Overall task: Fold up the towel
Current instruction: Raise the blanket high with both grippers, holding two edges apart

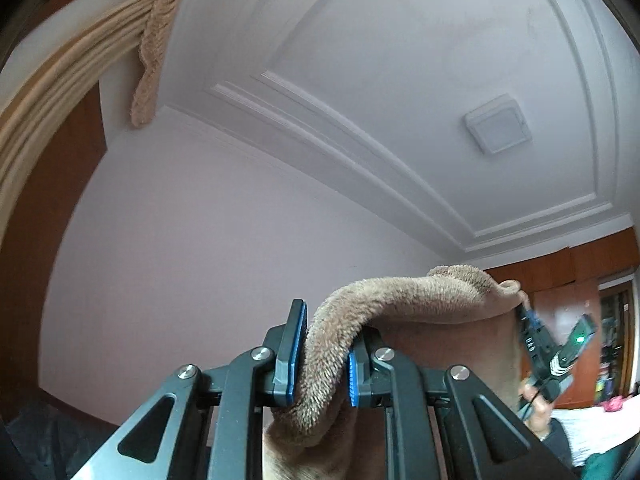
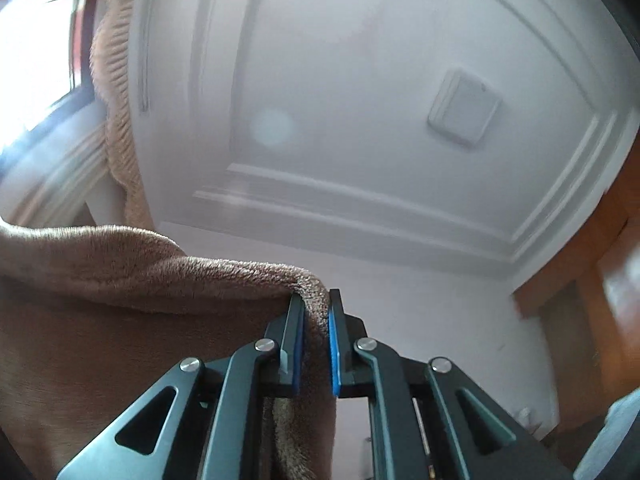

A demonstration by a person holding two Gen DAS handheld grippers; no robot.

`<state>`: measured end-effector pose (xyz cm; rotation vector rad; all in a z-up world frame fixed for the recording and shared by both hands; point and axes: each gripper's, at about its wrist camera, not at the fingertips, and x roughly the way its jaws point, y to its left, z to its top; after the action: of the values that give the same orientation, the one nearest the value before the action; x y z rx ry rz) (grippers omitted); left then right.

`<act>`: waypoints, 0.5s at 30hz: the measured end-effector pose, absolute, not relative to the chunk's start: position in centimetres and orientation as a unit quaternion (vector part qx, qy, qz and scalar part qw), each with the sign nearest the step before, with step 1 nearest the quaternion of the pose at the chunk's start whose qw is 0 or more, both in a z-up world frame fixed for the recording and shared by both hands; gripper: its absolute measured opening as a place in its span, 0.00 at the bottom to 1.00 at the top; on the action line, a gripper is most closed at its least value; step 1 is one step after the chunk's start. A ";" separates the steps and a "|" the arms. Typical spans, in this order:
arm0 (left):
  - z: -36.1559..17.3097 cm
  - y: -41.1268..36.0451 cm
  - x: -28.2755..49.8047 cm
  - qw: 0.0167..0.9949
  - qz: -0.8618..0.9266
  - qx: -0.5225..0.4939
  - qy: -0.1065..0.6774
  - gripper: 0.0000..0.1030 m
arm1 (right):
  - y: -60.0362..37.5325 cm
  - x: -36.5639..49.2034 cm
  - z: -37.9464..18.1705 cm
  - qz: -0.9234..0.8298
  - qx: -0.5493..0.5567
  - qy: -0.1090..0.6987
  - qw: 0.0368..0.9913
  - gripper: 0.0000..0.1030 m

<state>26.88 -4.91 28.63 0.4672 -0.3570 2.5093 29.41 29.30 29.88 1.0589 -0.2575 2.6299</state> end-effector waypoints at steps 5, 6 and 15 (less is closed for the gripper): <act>28.2 -4.6 27.7 0.341 0.915 0.169 -0.138 0.18 | 29.1 30.1 31.6 0.906 0.373 -0.108 0.169 0.10; 28.0 -4.0 27.6 0.352 0.913 0.155 -0.132 0.18 | 29.1 30.2 32.2 0.903 0.375 -0.111 0.177 0.10; 21.2 2.3 23.4 0.482 0.864 0.029 -0.143 0.18 | 28.8 30.2 36.2 0.890 0.385 -0.113 0.217 0.10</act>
<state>23.44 2.33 21.16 0.0708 -0.3485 2.1068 30.19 28.80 36.24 1.0667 -0.3137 2.4651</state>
